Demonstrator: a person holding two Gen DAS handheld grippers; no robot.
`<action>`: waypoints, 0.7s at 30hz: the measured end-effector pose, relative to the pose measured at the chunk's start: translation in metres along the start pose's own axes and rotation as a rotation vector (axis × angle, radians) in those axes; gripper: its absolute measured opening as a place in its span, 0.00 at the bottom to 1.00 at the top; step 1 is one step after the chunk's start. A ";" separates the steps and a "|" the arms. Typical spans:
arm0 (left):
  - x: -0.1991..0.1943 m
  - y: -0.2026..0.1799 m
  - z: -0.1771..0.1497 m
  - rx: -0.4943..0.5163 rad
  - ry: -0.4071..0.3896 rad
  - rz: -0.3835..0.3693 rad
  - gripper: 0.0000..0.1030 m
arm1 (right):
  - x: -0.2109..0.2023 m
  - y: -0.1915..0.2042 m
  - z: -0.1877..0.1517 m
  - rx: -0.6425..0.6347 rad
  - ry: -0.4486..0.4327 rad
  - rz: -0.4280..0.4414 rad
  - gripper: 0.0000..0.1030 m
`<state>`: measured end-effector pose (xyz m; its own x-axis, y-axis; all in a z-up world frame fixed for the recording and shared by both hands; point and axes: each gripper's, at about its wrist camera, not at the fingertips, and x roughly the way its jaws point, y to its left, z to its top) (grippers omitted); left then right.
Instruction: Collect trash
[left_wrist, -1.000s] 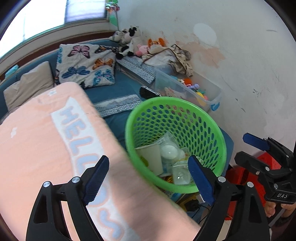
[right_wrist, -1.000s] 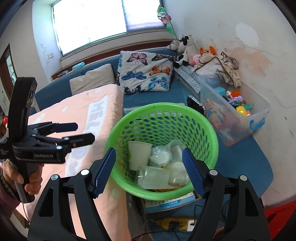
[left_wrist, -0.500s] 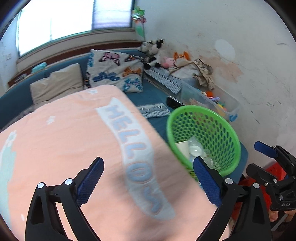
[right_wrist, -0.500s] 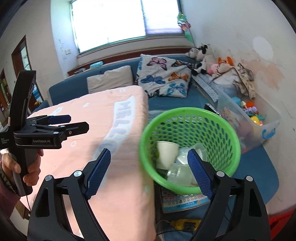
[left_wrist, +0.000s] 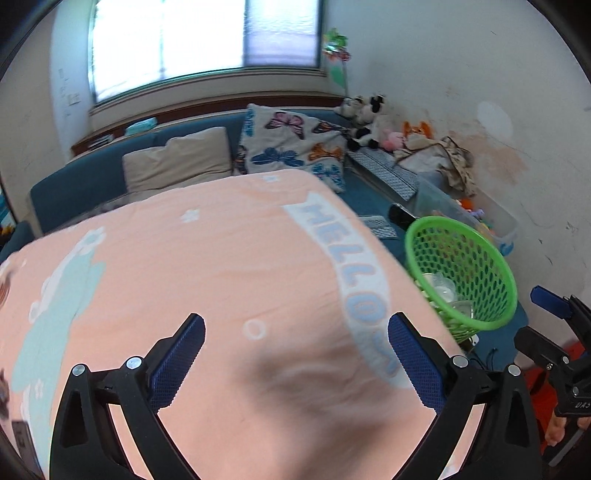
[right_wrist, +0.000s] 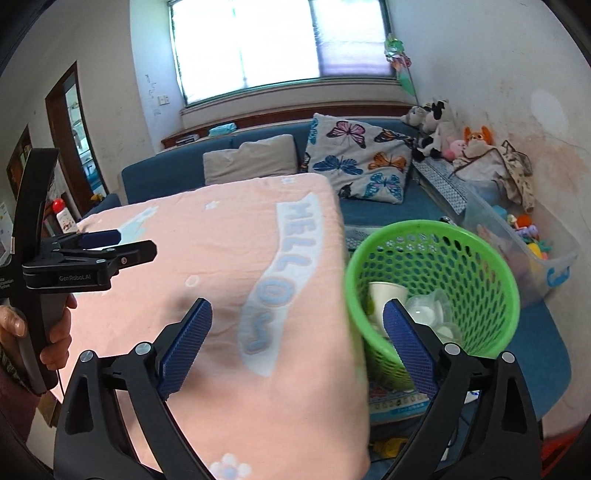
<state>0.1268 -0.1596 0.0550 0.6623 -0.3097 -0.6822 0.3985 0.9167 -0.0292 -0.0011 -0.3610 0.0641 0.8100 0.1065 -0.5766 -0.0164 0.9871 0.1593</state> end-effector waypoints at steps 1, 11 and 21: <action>-0.003 0.005 -0.003 -0.012 -0.004 0.007 0.93 | 0.001 0.002 0.000 -0.002 0.000 0.003 0.91; -0.029 0.059 -0.040 -0.091 0.002 0.101 0.93 | 0.014 0.038 -0.008 -0.014 0.007 0.041 0.92; -0.046 0.091 -0.070 -0.150 0.009 0.181 0.93 | 0.021 0.063 -0.014 -0.035 0.003 0.040 0.94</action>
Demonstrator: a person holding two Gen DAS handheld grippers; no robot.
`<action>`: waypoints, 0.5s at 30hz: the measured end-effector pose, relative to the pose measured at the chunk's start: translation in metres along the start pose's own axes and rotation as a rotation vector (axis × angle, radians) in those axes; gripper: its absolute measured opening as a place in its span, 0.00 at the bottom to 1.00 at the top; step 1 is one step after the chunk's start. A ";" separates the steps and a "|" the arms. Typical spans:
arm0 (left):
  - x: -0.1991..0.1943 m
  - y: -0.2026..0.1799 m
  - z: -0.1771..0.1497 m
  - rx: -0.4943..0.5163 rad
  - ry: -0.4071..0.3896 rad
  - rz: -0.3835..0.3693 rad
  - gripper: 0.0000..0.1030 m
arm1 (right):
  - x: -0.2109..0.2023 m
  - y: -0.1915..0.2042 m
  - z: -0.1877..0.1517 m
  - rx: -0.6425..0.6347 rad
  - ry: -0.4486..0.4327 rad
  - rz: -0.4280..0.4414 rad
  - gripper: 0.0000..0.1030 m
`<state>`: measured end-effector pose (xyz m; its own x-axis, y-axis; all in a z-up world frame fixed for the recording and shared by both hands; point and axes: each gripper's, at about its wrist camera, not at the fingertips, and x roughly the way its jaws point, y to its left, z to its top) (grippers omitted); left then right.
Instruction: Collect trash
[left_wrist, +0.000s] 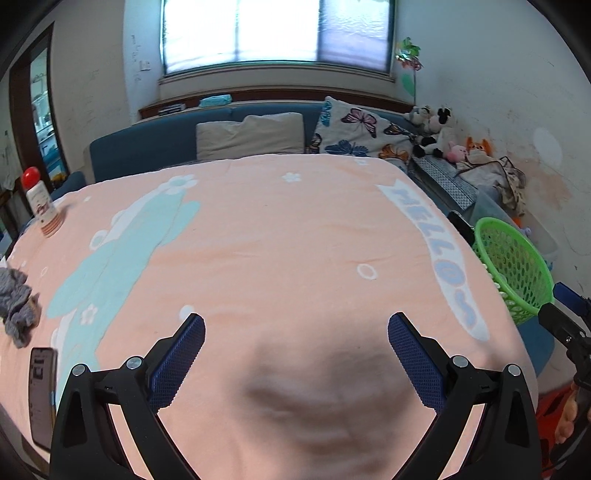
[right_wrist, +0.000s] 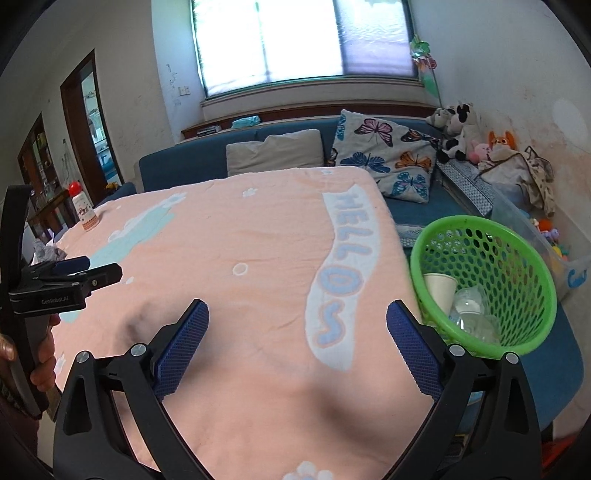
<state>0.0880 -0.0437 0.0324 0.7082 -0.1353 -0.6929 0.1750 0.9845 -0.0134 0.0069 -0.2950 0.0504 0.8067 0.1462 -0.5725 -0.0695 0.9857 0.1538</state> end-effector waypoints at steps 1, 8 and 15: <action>-0.002 0.000 -0.001 0.001 -0.002 0.012 0.93 | 0.001 0.000 0.000 0.003 0.000 0.003 0.94; -0.010 0.005 -0.010 0.002 -0.019 0.064 0.93 | 0.000 0.005 -0.002 -0.001 -0.009 -0.005 0.94; -0.012 0.006 -0.013 0.006 -0.017 0.078 0.93 | -0.001 0.010 -0.005 -0.008 -0.014 -0.014 0.94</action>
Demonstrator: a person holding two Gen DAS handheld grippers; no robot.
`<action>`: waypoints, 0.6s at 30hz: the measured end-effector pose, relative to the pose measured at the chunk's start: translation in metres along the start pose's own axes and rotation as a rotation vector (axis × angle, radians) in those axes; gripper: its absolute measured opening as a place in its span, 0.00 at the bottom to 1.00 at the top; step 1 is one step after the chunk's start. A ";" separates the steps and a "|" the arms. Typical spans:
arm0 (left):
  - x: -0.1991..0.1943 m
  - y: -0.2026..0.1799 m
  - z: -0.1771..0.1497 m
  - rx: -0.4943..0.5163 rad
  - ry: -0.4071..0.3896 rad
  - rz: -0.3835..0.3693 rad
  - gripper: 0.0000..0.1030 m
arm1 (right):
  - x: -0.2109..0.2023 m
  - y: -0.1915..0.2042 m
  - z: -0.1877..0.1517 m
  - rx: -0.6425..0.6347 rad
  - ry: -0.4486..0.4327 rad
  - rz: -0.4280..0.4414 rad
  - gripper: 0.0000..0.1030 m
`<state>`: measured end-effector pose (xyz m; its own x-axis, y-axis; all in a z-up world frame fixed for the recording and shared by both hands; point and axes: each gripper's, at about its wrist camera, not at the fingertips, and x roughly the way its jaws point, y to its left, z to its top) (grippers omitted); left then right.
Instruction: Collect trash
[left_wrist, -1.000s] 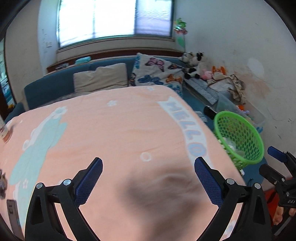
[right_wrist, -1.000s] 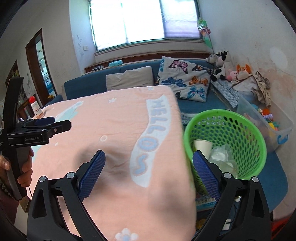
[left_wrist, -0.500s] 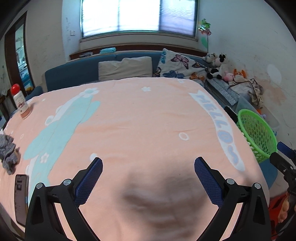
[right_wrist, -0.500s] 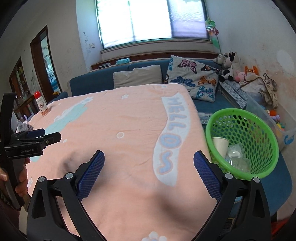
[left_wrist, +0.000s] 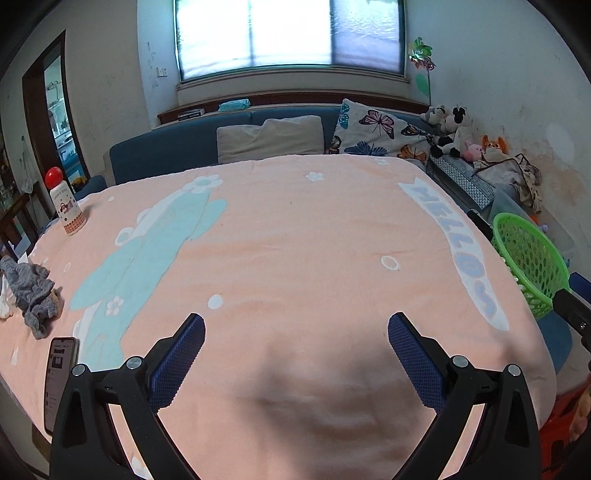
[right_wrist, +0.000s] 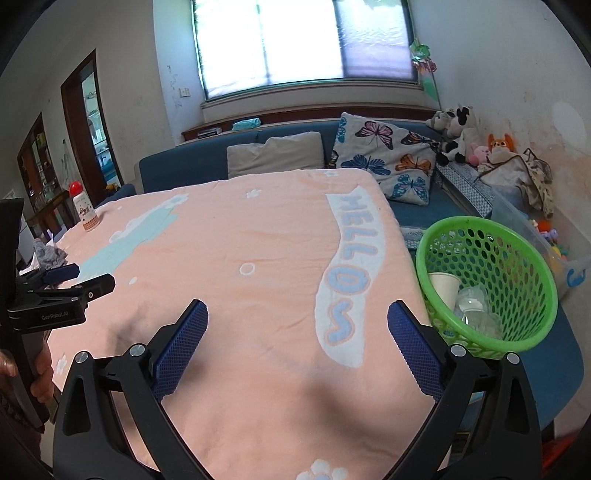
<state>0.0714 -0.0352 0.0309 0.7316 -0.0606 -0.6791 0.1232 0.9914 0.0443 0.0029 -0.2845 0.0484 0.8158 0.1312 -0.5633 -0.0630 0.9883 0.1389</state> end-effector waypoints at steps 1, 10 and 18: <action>0.000 0.000 0.000 0.001 -0.001 0.001 0.93 | 0.000 0.001 0.000 -0.003 -0.001 -0.001 0.94; 0.002 0.000 -0.004 -0.001 0.006 0.008 0.93 | 0.000 0.004 -0.003 -0.008 0.002 0.006 0.94; 0.001 0.003 -0.005 -0.010 0.004 0.015 0.93 | 0.002 0.007 -0.003 -0.012 0.009 0.012 0.94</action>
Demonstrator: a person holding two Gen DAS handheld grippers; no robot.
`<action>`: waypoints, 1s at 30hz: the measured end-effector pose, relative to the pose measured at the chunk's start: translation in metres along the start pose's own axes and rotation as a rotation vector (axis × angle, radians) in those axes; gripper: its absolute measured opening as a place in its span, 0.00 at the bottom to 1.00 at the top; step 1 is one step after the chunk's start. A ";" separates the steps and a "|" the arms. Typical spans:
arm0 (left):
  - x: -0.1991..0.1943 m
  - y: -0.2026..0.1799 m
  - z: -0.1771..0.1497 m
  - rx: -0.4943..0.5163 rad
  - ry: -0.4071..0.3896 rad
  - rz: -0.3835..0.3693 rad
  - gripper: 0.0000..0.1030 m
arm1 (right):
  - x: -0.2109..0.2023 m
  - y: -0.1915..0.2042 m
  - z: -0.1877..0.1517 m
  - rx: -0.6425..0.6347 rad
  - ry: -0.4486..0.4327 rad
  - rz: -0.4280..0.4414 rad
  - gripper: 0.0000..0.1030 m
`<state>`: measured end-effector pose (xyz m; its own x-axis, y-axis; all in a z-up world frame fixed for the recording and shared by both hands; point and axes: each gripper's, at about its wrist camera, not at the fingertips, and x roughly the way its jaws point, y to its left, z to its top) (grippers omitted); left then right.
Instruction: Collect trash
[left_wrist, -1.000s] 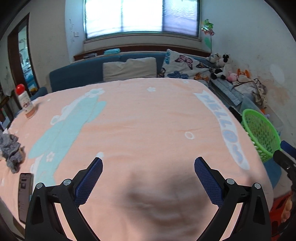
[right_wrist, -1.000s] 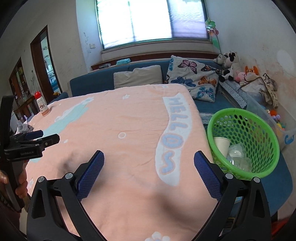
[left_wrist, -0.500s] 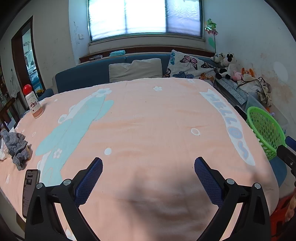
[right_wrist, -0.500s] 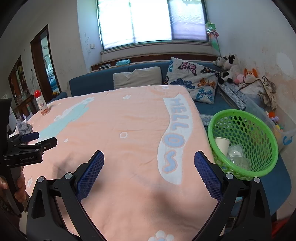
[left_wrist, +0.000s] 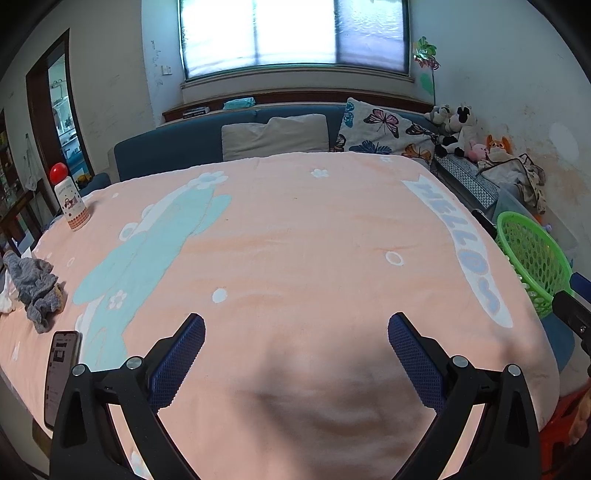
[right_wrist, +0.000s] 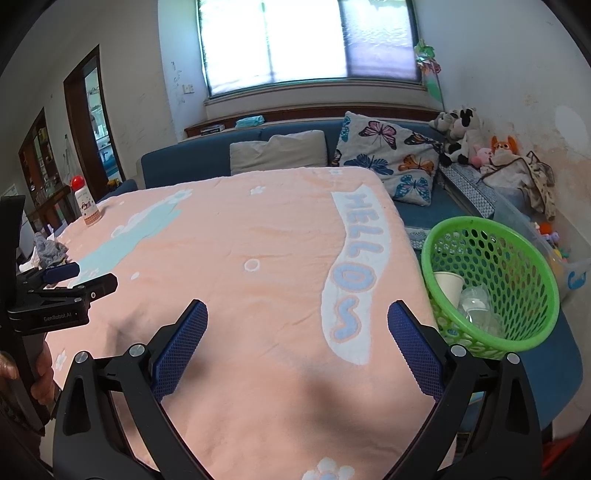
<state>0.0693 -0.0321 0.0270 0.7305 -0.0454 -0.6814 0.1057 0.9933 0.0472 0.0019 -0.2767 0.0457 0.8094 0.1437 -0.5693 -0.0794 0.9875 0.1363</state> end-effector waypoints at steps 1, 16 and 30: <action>0.000 0.000 0.000 0.000 -0.001 0.002 0.93 | 0.000 0.000 0.000 0.000 0.000 0.000 0.94; -0.003 -0.005 0.000 0.016 -0.014 0.014 0.93 | 0.003 -0.002 -0.001 0.011 0.004 0.003 0.94; -0.003 -0.011 -0.003 0.021 -0.017 0.002 0.93 | 0.005 -0.003 -0.004 0.014 0.014 0.006 0.94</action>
<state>0.0636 -0.0426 0.0264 0.7420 -0.0452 -0.6689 0.1179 0.9910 0.0638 0.0036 -0.2790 0.0393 0.8008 0.1510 -0.5796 -0.0762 0.9855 0.1515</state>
